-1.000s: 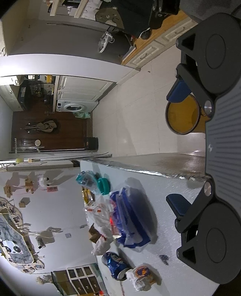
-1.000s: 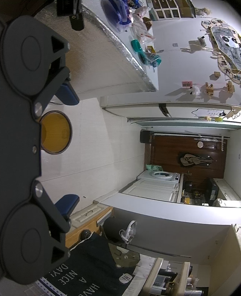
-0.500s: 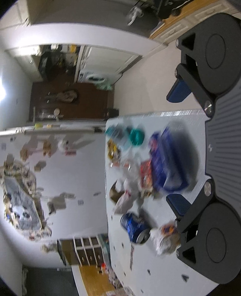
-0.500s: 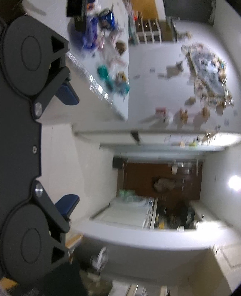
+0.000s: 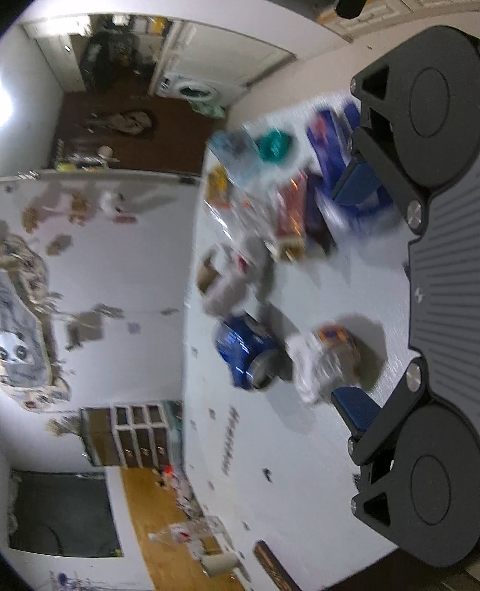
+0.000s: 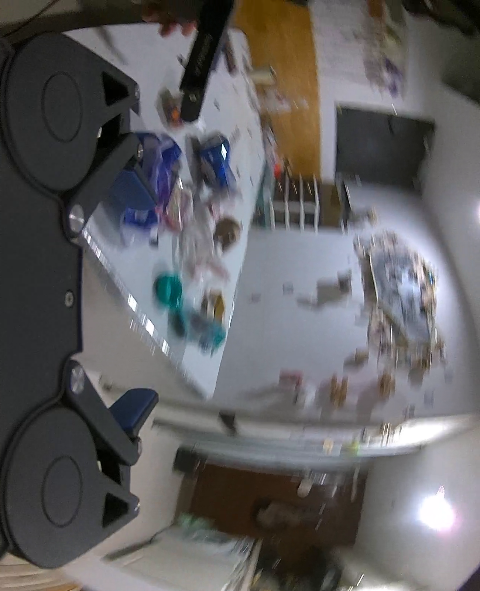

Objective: Collect trash
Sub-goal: 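Move both tools to the counter toward the trash pile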

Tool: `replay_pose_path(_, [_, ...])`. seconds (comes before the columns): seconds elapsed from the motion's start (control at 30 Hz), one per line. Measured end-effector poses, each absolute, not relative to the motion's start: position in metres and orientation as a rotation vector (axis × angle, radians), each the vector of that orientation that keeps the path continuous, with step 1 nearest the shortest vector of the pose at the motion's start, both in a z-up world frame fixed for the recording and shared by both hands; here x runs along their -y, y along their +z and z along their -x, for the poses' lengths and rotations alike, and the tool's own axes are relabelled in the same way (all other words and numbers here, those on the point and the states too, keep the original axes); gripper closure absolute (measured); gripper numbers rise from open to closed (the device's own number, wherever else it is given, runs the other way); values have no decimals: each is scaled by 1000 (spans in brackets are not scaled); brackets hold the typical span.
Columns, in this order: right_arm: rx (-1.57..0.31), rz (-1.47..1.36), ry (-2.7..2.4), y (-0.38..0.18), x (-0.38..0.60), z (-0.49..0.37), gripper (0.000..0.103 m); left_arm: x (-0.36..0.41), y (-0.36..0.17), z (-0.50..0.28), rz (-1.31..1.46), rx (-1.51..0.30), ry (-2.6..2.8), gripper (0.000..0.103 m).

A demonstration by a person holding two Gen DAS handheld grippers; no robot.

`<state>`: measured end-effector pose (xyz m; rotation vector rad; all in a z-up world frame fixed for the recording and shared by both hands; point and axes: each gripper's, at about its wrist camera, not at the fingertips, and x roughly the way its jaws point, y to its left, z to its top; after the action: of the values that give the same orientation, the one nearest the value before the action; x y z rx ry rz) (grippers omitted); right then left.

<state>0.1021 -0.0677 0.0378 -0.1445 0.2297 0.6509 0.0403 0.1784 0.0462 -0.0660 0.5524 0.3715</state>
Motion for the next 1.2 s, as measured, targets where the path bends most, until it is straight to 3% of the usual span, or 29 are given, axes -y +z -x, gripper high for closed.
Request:
replay_pose_path(0.3, [-217,489,904,17,4,-123,0,-211,16,-65,67,-711,358,0])
replay_pose_path(0.47, [-240,547,1005,9,-10,-140,2,-220,8,-77,103,-749,359,0])
replay_pose_path(0.73, [-210,622,1136,1,-30,-167,21,-226,6,-81,125,-724,357,0])
replay_pose_path(0.87, [-239,585,1188,0,-37,-178,37,-227,6,-82,124,-721,352,0])
replay_pose_path(0.97, [-267,566,1177,1,-42,-183,67,-227,6,-82,124,-725,351,0])
replay_pose_path(1.2, [-329,417,1152,11,-34,-193,76,-237,10,-76,196,-648,409,1])
